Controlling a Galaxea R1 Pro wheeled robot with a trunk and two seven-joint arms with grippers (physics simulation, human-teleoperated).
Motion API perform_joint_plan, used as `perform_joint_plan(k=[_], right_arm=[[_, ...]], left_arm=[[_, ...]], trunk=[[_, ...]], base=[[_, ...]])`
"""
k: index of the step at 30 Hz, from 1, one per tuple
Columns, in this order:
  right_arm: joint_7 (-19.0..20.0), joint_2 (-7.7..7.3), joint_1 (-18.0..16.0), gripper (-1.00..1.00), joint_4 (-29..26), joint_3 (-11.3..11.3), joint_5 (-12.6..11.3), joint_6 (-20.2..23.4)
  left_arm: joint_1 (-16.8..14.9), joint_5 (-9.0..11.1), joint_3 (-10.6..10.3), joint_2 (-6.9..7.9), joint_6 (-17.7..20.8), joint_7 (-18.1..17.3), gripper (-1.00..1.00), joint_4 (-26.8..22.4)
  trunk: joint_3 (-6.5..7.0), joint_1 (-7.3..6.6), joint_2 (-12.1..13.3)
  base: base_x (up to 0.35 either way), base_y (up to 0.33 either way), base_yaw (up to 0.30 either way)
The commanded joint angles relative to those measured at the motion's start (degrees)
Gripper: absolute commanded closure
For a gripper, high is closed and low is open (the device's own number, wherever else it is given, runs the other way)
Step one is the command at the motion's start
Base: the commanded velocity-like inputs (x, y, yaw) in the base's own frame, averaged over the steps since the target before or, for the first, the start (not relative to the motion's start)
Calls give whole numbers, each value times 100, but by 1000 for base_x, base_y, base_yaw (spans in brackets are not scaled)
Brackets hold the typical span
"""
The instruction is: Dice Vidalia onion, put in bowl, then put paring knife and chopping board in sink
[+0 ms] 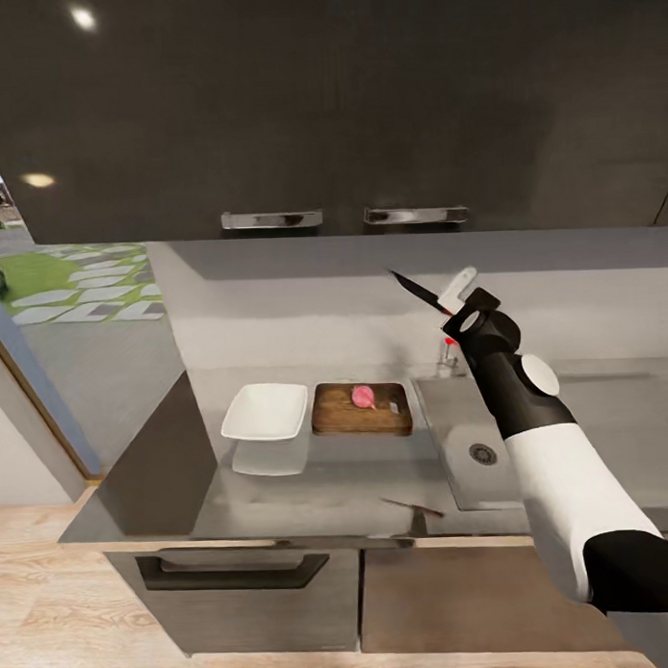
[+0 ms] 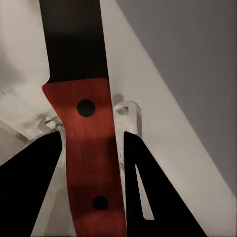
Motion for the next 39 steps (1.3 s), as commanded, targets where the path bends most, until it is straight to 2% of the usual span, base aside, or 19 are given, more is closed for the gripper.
perform_joint_plan(k=[1, 8, 11, 13, 14, 17, 21, 25, 31, 36, 39], right_arm=[[38, -5, 18, 100, 19, 24, 63, 16], [31, 3, 59, 100, 134, 86, 78, 17], [33, -5, 61, 100, 264, 434, 80, 15], [35, -10, 61, 100, 352, 736, 81, 14], [35, -4, 66, 100, 409, 991, 78, 22], [31, 44, 69, 100, 511, 1106, 69, 34], [-1, 308, 70, 100, 787, 1156, 64, 40], [-15, 492, 70, 100, 930, 1164, 49, 53], [-40, 562, 114, 100, 1193, 1163, 11, 57], [-299, 584, 236, 100, 1351, 1166, -4, 48], [-475, 665, 381, 100, 1489, 1161, -12, 33]], left_arm=[[2, 34, -11, 2, -6, 5, -100, -10], [2, 32, -11, 2, -6, 5, -100, -10], [2, 33, -12, 2, -6, 5, -100, -10], [2, 34, -12, 2, -6, 5, -100, -10], [2, 31, -11, 2, -6, 5, -100, -10], [2, 33, -11, 2, -6, 5, -100, -10], [2, 30, -11, 2, -6, 5, -100, -11], [2, 21, -11, 2, -6, 5, -100, -59], [0, -10, -74, 3, 2, 12, -100, -91], [0, -18, -105, 15, 31, 34, -100, -61], [2, -19, -109, 18, 55, 39, -100, 70]], trunk=[[-12, 4, -13], [-12, 4, -13], [-12, 4, -13], [-12, 4, -13], [-12, 4, -13], [-12, 4, -13], [-12, 4, -13], [-12, 4, -13], [-12, 4, -13], [-12, 4, -13], [-12, 4, -13]], base=[[0, -303, 0], [0, -301, 0], [0, -145, 0], [0, -46, 0], [0, -12, 0], [0, -6, 0], [0, -1, 0], [0, 0, 0], [0, 0, 0], [0, 0, 0], [0, 0, 0]])
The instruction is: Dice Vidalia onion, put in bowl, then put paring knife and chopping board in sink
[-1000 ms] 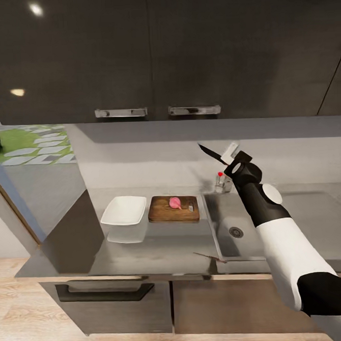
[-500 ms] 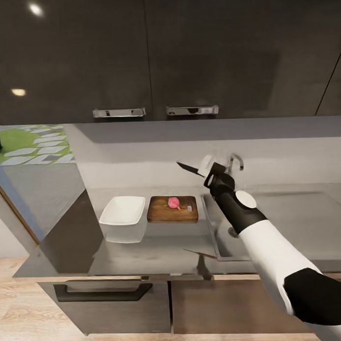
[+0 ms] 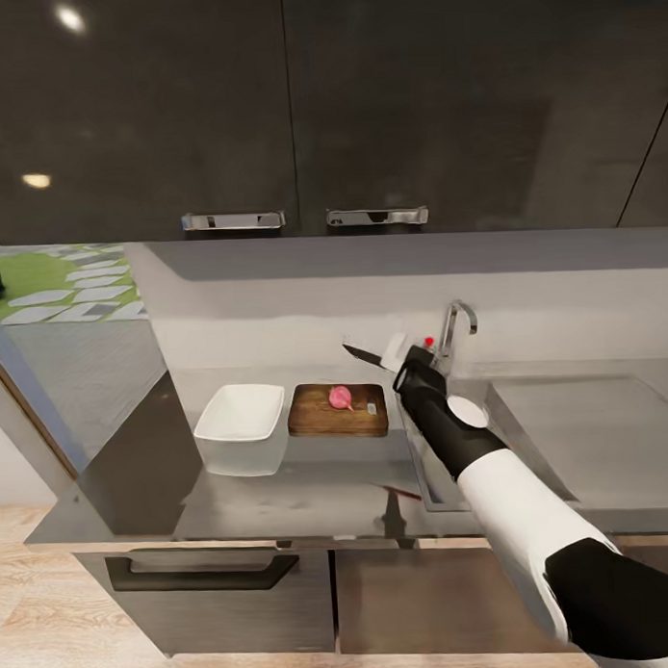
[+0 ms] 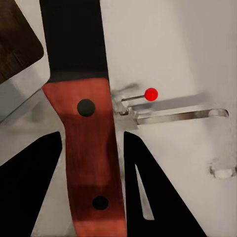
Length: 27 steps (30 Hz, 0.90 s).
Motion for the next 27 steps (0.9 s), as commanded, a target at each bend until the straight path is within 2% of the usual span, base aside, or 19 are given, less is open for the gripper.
perform_joint_plan(k=[1, 4, 7, 9, 12, 14, 16, 23, 27], right_arm=[[14, 12, 21, 100, 9, 10, 66, 13], [-266, 38, 117, 100, 57, -1, -133, 0], [-604, 35, 172, 100, 71, -8, -701, -5], [-783, 41, 188, 100, 77, -3, -997, -9], [-1078, 96, 203, 100, 95, 9, -1297, -13], [-1173, 281, 215, 100, 253, 14, -1356, -19], [-1244, 375, 220, 100, 357, 15, -1367, -21], [-1317, 392, 227, 100, 482, 16, -1398, -14], [-1376, 392, 253, 100, 708, 16, -1365, -14]], left_arm=[[1, 28, -11, 2, -5, 11, -100, 34], [0, 28, 4, 2, 0, 17, -100, 289], [1, 27, 18, -4, 2, 26, -100, 414], [0, 31, 20, -5, 2, 28, -100, 443], [-1, 49, 25, 1, 2, 35, -100, 474], [0, 59, 29, -1, -5, 37, -100, 532], [1, 61, 31, -2, -11, 35, -100, 601], [2, 71, 39, -4, -30, 30, -100, 754], [2, 72, 40, -5, -26, 30, -100, 773]], trunk=[[-11, 4, -13], [-11, 4, -13], [-11, 4, -13], [-11, 4, -13], [-11, 4, -13], [-11, 4, -13], [-11, 4, -13], [-11, 4, -13], [-11, 4, -13]], base=[[0, 0, 0], [0, 0, 0], [0, 0, 0], [0, 0, 0], [0, 0, 0], [0, 0, 0], [0, 0, 0], [12, 0, 0], [222, 0, 0]])
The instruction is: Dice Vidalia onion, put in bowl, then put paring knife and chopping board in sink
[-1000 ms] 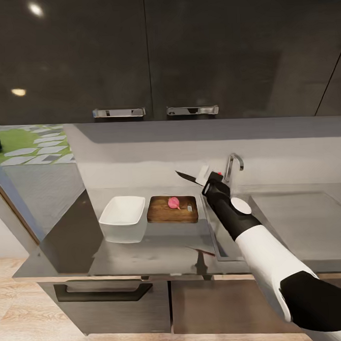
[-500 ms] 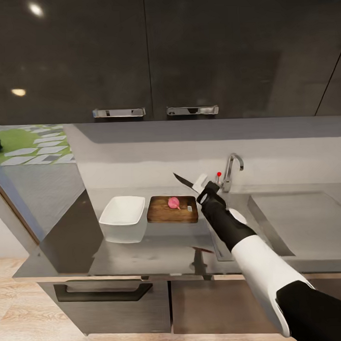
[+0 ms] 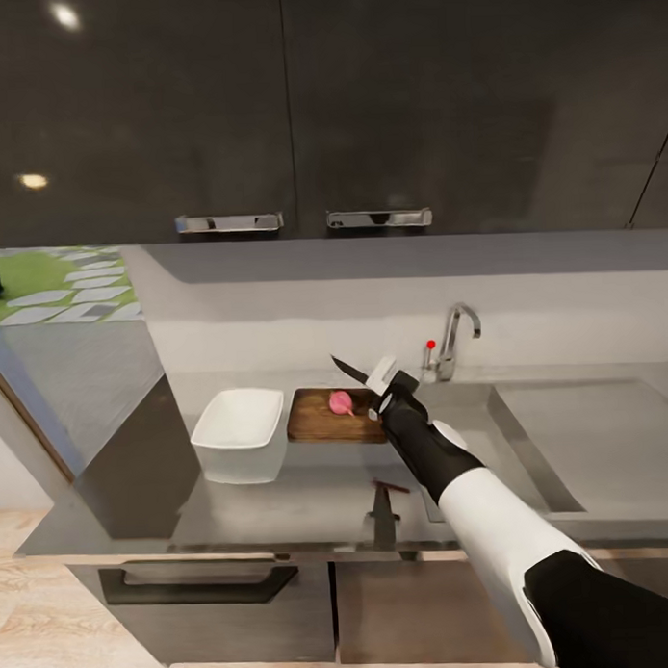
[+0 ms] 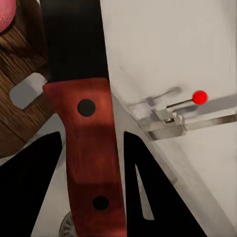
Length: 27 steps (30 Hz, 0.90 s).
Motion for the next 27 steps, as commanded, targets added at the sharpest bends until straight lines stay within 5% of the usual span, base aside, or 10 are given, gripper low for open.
perform_joint_plan(k=[1, 12, 21, 27], right_arm=[[-5, 0, -1, 100, 38, 11, 74, 29], [-434, 0, 7, 100, 376, 38, 81, 12], [-1167, 0, 271, 100, 393, 843, 71, 19], [-1274, 0, 323, 100, 392, 982, 64, 24]], left_arm=[[2, 33, -14, -2, -6, 6, -100, 3], [1, 28, -18, -3, -5, -2, -100, 63], [2, 25, -15, 1, -6, -2, -100, 63], [2, 29, -14, 1, -8, -2, -100, 63]], trunk=[[-11, 7, -12], [-11, 7, -12], [-11, 7, -12], [-11, 7, -12]], base=[[307, 0, 0], [315, 0, 0], [38, 0, 0], [1, 0, 0]])
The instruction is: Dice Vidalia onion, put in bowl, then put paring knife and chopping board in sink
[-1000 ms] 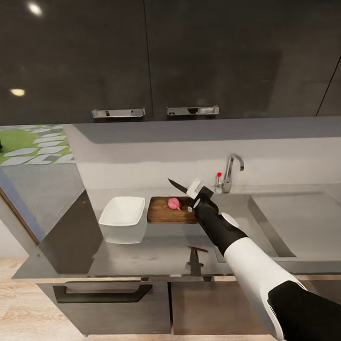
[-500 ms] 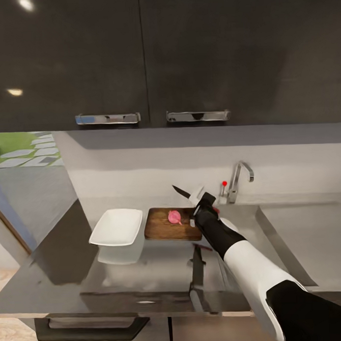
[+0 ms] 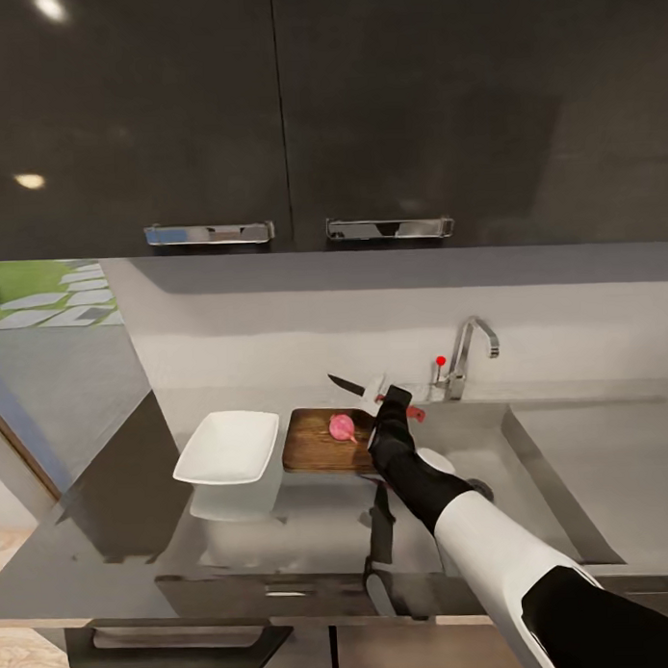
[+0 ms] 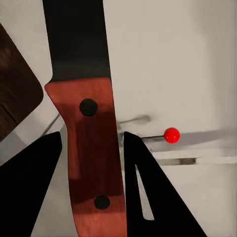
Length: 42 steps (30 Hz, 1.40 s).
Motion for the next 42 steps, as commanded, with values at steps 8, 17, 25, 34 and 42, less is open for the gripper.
perform_joint_plan(k=[8, 17, 25, 34, 42], right_arm=[[-26, 0, 48, 100, 10, 47, 1, 33], [-26, 0, 199, 100, 11, 567, -6, 43], [-26, 0, 212, 100, 13, 634, -11, 50], [-26, 0, 212, 100, 144, 641, -16, 50], [-19, 0, 212, 100, 172, 640, -24, 61]], left_arm=[[1, 37, -13, 1, -4, 6, -100, -1], [2, 37, -13, 1, -4, 6, -100, 1], [1, 37, -13, 1, -4, 6, -100, 34], [2, 37, -13, 1, -4, 6, -100, 34], [3, 37, -13, 1, 5, 6, -100, 34]], trunk=[[-11, 4, -12], [-11, 4, -12], [-11, 4, -12], [-11, 4, -12], [-11, 4, -12]], base=[[0, 0, 0], [0, 0, 0], [0, 0, 0], [0, 0, 0], [0, 0, 0]])
